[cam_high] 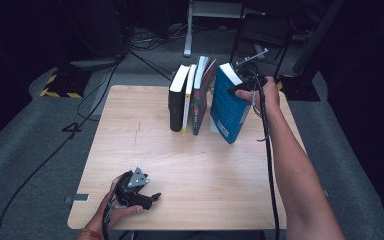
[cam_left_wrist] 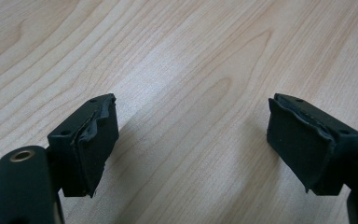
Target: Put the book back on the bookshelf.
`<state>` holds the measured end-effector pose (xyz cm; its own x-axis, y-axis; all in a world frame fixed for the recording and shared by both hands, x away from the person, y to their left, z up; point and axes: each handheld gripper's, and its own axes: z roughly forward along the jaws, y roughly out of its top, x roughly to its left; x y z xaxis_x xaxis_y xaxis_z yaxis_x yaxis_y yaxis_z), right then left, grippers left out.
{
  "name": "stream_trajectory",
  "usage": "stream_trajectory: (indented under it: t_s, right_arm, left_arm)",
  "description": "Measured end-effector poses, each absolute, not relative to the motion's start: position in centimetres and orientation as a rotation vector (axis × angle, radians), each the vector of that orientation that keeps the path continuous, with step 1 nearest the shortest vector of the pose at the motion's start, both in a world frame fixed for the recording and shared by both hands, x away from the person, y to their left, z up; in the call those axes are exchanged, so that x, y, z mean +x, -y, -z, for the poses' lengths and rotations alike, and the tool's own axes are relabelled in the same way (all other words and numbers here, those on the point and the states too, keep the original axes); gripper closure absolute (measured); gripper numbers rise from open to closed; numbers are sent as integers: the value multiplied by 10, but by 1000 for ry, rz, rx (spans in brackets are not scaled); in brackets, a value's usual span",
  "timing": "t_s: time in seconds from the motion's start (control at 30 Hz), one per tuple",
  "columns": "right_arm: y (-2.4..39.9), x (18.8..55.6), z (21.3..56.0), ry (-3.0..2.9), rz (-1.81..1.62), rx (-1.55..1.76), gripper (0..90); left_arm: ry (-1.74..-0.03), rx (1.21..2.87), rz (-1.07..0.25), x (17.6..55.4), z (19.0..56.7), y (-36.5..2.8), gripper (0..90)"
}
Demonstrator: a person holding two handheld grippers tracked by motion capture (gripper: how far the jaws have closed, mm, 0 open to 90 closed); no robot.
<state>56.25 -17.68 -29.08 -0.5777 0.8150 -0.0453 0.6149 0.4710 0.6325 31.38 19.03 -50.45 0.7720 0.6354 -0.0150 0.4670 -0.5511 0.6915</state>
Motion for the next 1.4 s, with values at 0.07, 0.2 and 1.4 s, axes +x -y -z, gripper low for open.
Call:
stream_trajectory:
  t_s: [0.07, 0.2, 1.4]
  right_arm:
    - [177, 563, 290, -2365, -817, 1225, 578]
    - [177, 562, 289, -2332, -821, 1237, 594]
    - [176, 545, 305, -2020, -988, 1263, 569]
  left_arm:
    - [-817, 2257, -308, 314, 504, -190, 168]
    - [-815, 2259, -311, 314, 504, -190, 168]
    - [-808, 2258, -304, 313, 505, -190, 170]
